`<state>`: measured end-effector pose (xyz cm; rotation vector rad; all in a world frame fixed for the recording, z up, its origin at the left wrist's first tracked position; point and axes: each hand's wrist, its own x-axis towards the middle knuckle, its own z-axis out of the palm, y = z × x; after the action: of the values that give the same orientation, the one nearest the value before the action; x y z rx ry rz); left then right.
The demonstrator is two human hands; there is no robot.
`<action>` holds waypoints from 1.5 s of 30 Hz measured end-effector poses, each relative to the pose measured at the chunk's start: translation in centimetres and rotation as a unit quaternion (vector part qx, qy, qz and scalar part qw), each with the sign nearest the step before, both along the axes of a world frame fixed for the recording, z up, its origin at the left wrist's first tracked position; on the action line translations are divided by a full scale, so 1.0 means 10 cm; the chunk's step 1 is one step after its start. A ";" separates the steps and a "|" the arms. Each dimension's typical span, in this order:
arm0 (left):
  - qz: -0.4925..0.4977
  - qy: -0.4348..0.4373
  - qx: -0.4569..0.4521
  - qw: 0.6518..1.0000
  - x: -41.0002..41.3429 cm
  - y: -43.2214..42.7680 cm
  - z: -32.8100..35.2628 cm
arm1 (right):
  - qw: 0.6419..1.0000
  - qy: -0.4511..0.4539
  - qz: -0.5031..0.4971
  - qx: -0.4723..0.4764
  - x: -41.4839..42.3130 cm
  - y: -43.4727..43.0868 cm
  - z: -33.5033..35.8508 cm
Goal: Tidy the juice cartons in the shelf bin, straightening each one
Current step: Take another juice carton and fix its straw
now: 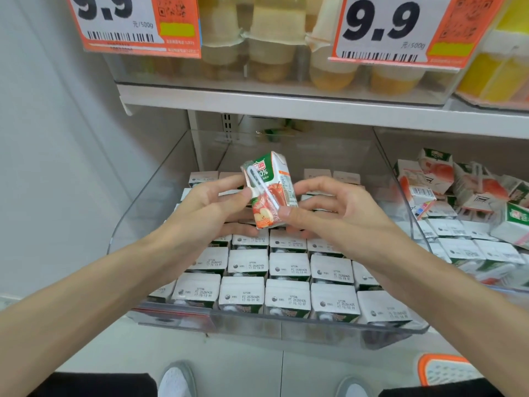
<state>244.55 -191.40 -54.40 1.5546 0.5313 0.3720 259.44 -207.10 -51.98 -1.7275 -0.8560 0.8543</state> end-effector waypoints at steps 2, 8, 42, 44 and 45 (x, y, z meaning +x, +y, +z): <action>0.005 -0.002 0.011 1.000 0.00 0.01 -0.01 | 1.000 0.000 -0.001 -0.003 0.00 0.01 -0.01; 0.033 -0.010 0.006 0.999 -0.01 0.02 0.01 | 1.000 0.010 -0.020 -0.008 0.03 0.04 -0.06; 0.013 0.037 -0.075 0.996 0.10 -0.09 0.10 | 0.994 0.105 0.023 -0.001 -0.07 0.09 0.02; 0.020 0.031 -0.049 0.998 0.08 -0.10 0.11 | 0.996 0.083 0.024 -0.002 -0.08 0.09 0.00; 0.020 0.030 -0.033 0.999 0.07 -0.11 0.11 | 0.997 0.078 0.023 -0.002 -0.08 0.09 -0.01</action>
<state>245.30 -192.52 -53.26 1.4974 0.6159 0.3352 258.63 -206.17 -52.09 -1.6245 -0.7926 1.0090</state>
